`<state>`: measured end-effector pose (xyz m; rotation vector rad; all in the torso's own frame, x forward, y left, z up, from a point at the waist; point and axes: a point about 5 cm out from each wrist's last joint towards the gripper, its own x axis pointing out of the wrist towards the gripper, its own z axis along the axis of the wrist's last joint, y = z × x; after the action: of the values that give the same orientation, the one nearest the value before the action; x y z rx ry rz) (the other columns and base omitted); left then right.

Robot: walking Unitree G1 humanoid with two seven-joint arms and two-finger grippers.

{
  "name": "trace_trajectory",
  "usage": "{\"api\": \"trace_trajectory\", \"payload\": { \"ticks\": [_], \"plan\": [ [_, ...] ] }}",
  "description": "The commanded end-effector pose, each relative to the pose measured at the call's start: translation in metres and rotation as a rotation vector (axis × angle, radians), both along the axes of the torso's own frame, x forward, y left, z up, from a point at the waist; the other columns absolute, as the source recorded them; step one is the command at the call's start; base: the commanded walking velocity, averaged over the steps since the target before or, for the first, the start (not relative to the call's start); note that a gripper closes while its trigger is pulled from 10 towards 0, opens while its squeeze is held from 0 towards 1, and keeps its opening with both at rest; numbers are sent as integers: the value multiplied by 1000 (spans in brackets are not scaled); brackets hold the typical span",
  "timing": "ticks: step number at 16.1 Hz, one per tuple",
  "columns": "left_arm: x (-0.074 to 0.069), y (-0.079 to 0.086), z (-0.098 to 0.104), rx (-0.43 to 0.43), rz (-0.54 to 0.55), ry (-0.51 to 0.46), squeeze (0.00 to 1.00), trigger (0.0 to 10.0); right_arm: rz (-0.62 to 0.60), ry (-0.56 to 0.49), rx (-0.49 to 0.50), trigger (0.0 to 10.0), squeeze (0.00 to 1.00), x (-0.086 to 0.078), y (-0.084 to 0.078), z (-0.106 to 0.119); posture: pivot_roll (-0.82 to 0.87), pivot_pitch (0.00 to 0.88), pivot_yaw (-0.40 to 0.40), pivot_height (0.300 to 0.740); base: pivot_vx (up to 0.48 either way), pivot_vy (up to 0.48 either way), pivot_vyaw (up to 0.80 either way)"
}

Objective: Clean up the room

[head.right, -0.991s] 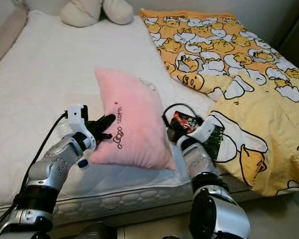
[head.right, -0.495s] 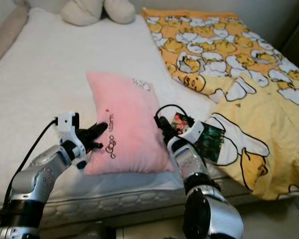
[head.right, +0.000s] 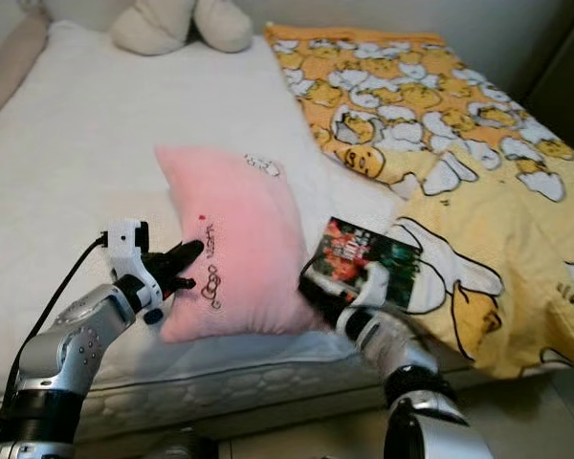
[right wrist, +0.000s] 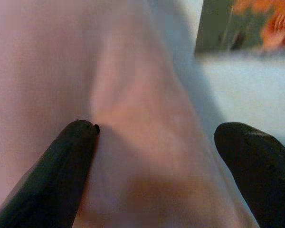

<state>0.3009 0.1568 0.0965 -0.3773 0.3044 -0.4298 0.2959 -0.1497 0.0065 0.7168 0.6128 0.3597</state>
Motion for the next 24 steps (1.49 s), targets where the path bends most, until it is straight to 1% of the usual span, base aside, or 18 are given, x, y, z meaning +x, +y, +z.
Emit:
{"api": "trace_trajectory", "payload": {
  "ticks": [1,2,4,5,6,7,8,9,11,13,14,15,16,19,21,22,23,24],
  "plan": [
    [5,-6,9,-3,-25,-24,0,0,72,-12,-62,10000,0,4,14,2,154,0,-22,740,0,0,0],
    [6,-8,11,-5,-34,-31,0,0,88,-26,-82,10000,0,9,21,6,158,0,-20,740,0,0,0],
    [5,-12,13,-11,-42,-36,0,0,155,-88,-76,10000,0,20,41,20,162,0,-19,740,0,0,0],
    [5,-12,12,-12,-44,-36,0,0,159,-101,-99,10000,0,23,43,22,169,0,-22,740,0,0,0],
    [3,-14,12,-14,-52,-35,0,0,165,-133,-140,10000,0,29,51,28,180,0,-28,740,0,0,0],
    [2,-14,12,-15,-52,-36,0,0,151,-139,-133,10000,0,31,54,30,186,0,-33,740,0,0,0],
    [0,-14,11,-15,-47,-35,0,0,99,-144,-117,10000,0,34,56,33,194,0,-39,740,0,0,0],
    [-1,-13,11,-15,-46,-35,0,0,86,-144,-109,10000,0,35,56,34,194,0,-39,740,0,0,0],
    [-3,-12,8,-8,-32,-28,0,0,-20,-172,-49,10000,0,40,49,40,201,0,-51,740,0,0,0],
    [-5,-11,7,-5,-28,-24,0,0,-70,-198,46,10000,0,44,46,47,206,0,-54,740,0,0,0],
    [-6,-10,8,-5,-27,-25,0,0,-143,-218,149,10000,0,50,39,55,212,6,-49,740,0,0,0],
    [-8,-11,9,-6,-30,-24,0,0,-208,-219,194,10000,0,55,32,60,214,15,-44,740,0,0,0],
    [-9,-11,8,-3,-37,-21,0,0,-227,-208,181,10000,0,56,30,60,217,23,-42,740,0,0,0],
    [-21,-12,4,4,-48,1,0,0,-204,-111,31,10000,0,49,37,45,228,70,-48,740,0,0,0],
    [-23,-13,4,5,-50,3,0,0,-194,-90,-2,10000,0,46,39,40,233,73,-58,740,0,0,0],
    [-25,-13,4,3,-47,-1,0,0,-203,-72,-20,4275,0,44,37,36,232,80,-69,740,0,0,0],
    [-25,-12,5,1,-41,-2,0,0,-212,-53,-17,0,0,41,36,33,235,93,-73,740,0,0,0],
    [-30,-9,8,2,-33,-4,0,0,-210,-9,27,0,0,34,41,25,255,121,-73,740,0,0,0]
  ]
}}
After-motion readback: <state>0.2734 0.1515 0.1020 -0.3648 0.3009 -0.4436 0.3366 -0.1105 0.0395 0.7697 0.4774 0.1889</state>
